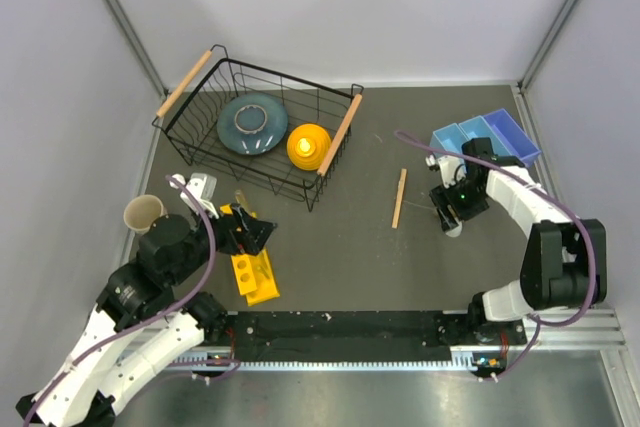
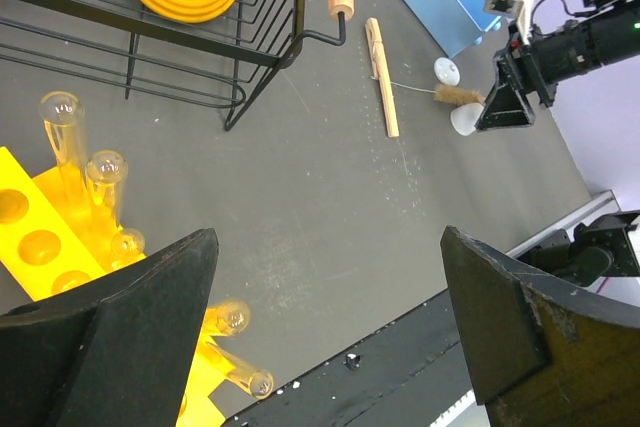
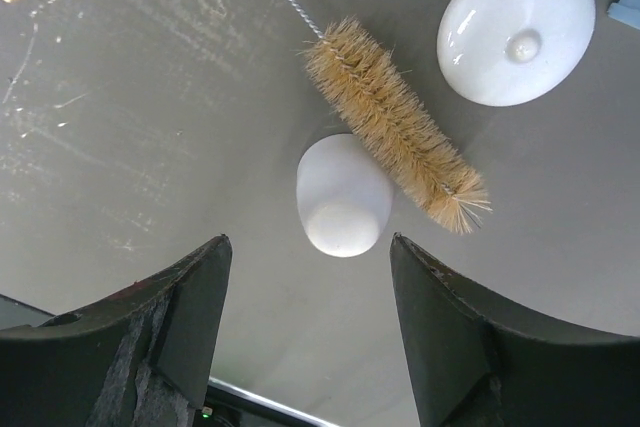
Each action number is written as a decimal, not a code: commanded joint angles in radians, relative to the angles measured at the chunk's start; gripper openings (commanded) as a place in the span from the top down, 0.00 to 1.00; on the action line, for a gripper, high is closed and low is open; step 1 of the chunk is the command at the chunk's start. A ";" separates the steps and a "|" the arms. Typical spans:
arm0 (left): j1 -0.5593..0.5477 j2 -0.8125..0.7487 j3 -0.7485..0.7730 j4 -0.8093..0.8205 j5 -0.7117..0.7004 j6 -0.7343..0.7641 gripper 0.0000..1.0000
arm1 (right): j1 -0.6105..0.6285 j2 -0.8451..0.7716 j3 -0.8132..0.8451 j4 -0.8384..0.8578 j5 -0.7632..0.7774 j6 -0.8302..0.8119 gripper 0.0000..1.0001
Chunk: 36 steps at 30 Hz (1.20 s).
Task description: Organize the chemistry lab equipment
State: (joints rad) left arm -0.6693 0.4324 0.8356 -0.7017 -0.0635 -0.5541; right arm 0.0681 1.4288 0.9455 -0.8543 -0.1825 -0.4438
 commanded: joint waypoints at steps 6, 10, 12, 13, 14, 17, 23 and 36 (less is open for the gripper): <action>0.000 -0.034 0.003 0.028 0.024 -0.013 0.01 | -0.013 0.087 0.009 0.084 0.057 -0.003 0.34; 0.000 -0.027 0.007 0.031 0.033 -0.017 0.01 | -0.013 0.107 0.003 0.109 0.052 0.002 0.35; 0.000 -0.024 0.008 0.037 0.040 -0.018 0.01 | -0.013 0.116 -0.001 0.116 0.051 0.004 0.35; 0.002 -0.020 0.010 0.039 0.045 -0.021 0.01 | -0.013 0.127 -0.002 0.120 0.051 0.007 0.37; 0.000 -0.017 0.013 0.042 0.048 -0.021 0.01 | -0.013 0.133 -0.002 0.121 0.049 0.008 0.39; 0.000 -0.006 0.019 0.050 0.059 -0.024 0.01 | -0.013 0.144 -0.008 0.124 0.044 0.008 0.44; 0.000 0.016 0.033 0.057 0.109 -0.024 0.01 | -0.013 0.116 -0.039 0.123 0.044 -0.004 0.48; 0.000 0.146 0.063 0.133 0.341 -0.050 0.02 | -0.013 0.033 -0.054 0.113 -0.020 -0.018 0.71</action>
State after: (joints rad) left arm -0.6697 0.5346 0.8513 -0.6613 0.1593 -0.5812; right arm 0.0669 1.5425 0.8886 -0.7403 -0.1421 -0.4530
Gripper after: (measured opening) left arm 0.982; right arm 0.402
